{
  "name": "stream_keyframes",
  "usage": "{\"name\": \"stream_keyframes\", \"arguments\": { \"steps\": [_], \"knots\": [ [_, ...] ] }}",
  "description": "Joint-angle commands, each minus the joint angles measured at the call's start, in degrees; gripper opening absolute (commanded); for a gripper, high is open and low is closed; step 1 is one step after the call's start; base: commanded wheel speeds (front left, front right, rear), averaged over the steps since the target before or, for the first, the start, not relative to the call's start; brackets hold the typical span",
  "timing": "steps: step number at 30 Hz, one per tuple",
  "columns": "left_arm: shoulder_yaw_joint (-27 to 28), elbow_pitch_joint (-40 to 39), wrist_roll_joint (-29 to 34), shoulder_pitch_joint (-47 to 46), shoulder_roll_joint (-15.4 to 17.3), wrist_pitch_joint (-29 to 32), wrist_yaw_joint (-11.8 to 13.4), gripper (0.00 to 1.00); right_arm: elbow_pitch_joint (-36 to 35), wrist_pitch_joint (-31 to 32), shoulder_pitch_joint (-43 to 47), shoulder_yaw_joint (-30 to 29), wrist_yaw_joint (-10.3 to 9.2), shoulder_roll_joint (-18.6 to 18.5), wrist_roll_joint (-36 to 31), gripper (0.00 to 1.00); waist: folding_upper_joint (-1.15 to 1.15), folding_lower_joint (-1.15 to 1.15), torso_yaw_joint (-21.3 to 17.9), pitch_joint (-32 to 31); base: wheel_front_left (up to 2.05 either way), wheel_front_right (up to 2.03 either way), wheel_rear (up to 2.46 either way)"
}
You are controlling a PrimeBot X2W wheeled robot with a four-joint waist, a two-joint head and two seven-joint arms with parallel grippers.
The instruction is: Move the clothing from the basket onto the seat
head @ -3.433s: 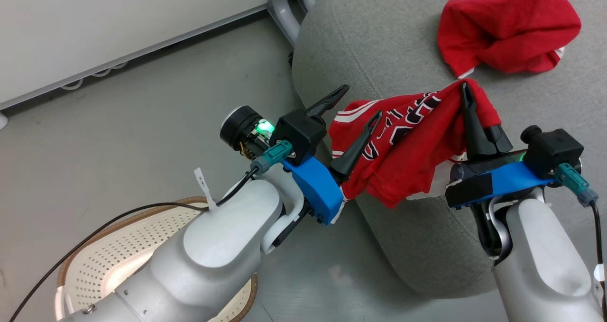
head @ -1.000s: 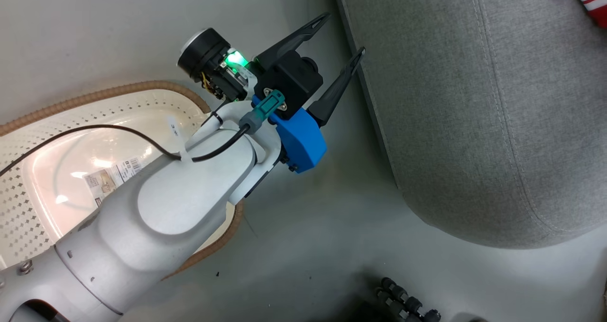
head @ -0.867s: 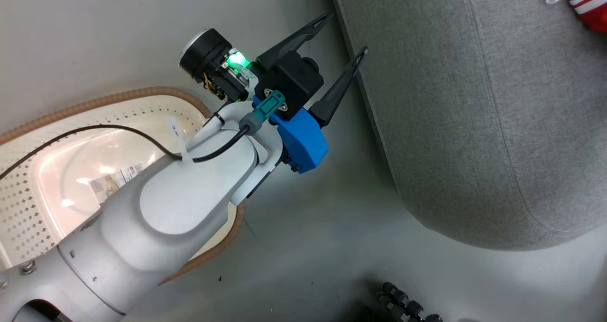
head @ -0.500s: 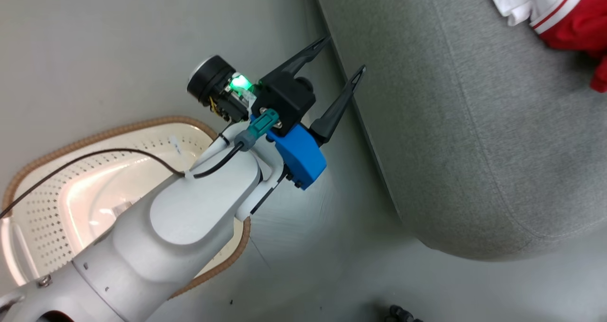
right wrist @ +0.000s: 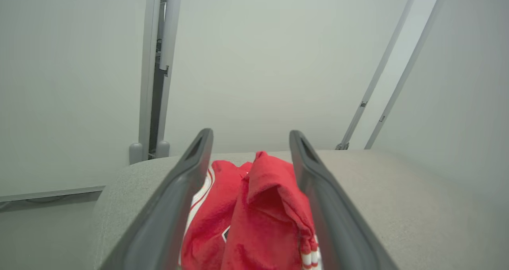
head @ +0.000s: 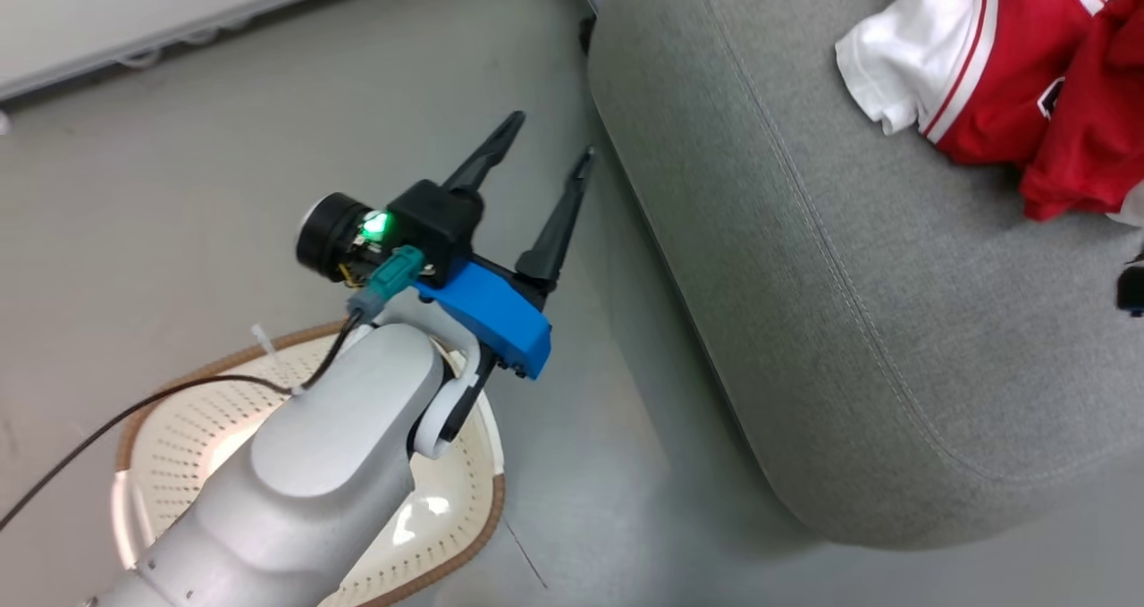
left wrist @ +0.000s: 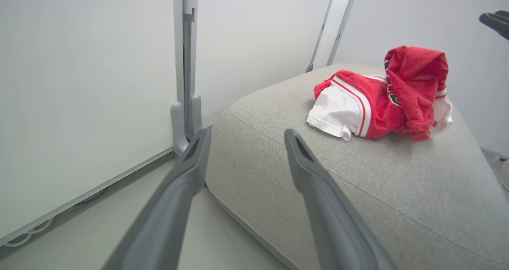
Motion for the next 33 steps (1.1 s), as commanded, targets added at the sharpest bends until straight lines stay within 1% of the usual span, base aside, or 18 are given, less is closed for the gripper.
{"name": "stream_keyframes", "arguments": {
  "steps": [1,8,14,23,27,33],
  "knots": [
    [1.7,-0.8,0.3,1.4,0.3,-0.5,0.4,1.0,-0.9,0.0,1.5,1.1,-0.06,0.5,-0.1,1.0,0.0,0.01,2.3,-3.0,0.0,0.0,0.0],
    [12.1,-5.8,4.8,8.8,0.0,-0.4,1.2,1.0,-3.9,0.0,3.5,6.5,-0.06,2.2,0.0,1.0,0.0,0.01,7.2,-7.8,0.0,0.0,0.0],
    [21.4,-8.7,9.0,16.2,-1.1,-0.4,0.7,1.0,-4.6,0.0,5.5,9.7,-0.06,4.2,0.3,1.0,0.0,0.01,11.1,-11.2,0.0,0.0,0.0],
    [32.3,-9.8,14.0,26.2,-3.8,-0.4,-1.8,1.0,-3.0,0.0,10.2,13.8,-0.06,7.3,0.5,1.0,0.0,0.01,15.4,-15.6,0.0,0.0,0.0],
    [35.4,-9.4,16.1,30.0,-4.9,-0.4,-3.7,1.0,-2.0,0.0,12.3,14.9,-0.06,8.2,0.7,1.0,0.0,0.01,16.8,-17.2,0.0,0.0,0.0],
    [39.5,-9.0,18.7,34.7,-6.5,-0.4,-5.5,1.0,-1.4,0.0,15.5,14.8,-0.06,9.2,1.1,1.0,0.0,0.01,18.1,-19.6,0.0,0.0,0.0]
  ]
}}
